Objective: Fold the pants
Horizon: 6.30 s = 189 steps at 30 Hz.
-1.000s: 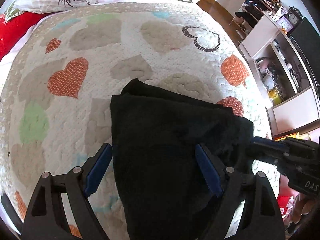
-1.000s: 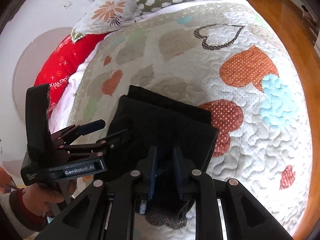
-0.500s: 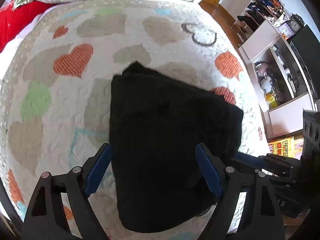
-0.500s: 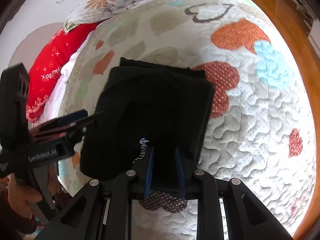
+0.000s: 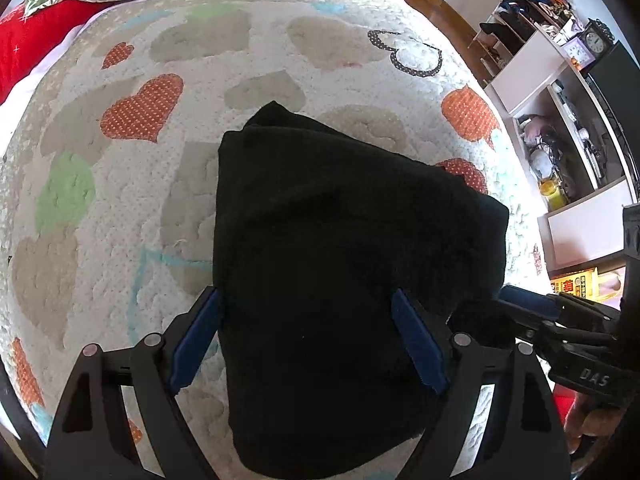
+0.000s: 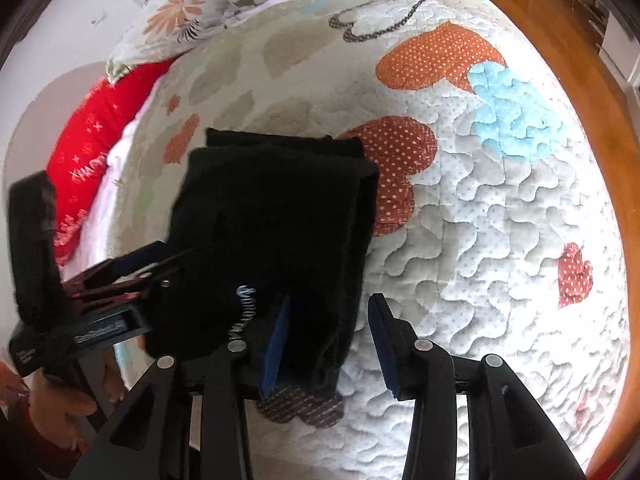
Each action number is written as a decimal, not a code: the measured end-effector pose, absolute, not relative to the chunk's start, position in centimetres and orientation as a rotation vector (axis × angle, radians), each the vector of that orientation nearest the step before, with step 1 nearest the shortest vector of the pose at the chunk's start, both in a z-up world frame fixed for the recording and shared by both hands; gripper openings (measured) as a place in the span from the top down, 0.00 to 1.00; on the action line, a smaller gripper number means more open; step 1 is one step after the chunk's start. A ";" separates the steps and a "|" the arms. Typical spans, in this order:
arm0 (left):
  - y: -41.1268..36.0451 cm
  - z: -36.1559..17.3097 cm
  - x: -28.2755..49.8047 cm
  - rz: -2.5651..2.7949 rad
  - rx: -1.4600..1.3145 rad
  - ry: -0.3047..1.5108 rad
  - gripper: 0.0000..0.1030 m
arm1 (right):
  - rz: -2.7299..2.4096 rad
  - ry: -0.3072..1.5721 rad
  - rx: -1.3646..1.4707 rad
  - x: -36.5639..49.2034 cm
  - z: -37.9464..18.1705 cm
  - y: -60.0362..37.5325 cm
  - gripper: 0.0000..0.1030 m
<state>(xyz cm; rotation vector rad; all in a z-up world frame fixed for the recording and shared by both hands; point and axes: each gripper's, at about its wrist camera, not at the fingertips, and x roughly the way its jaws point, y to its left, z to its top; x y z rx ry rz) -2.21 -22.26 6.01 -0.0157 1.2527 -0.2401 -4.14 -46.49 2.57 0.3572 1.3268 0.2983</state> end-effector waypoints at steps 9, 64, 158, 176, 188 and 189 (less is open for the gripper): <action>-21.1 7.7 -2.5 -0.262 -0.070 1.235 0.16 | 0.303 1.301 0.386 -2.8 2.9 -46.4 0.54; -21.2 7.7 -2.0 -0.225 -0.018 1.251 0.16 | 0.282 1.355 0.435 -4.8 1.8 -46.8 0.85; -9.2 4.7 7.7 -0.245 -0.362 1.198 0.32 | 0.423 1.253 0.430 10.3 1.2 -38.6 0.62; -12.2 7.2 5.1 -0.097 -0.164 1.166 0.32 | 0.524 1.201 0.268 7.8 4.8 -35.5 0.62; -13.4 5.5 6.0 -0.104 -0.130 1.186 0.27 | 0.486 1.281 0.262 8.3 1.1 -35.2 0.62; -13.6 5.6 6.0 -0.102 -0.124 1.187 0.27 | 0.489 1.285 0.261 8.3 1.4 -35.3 0.62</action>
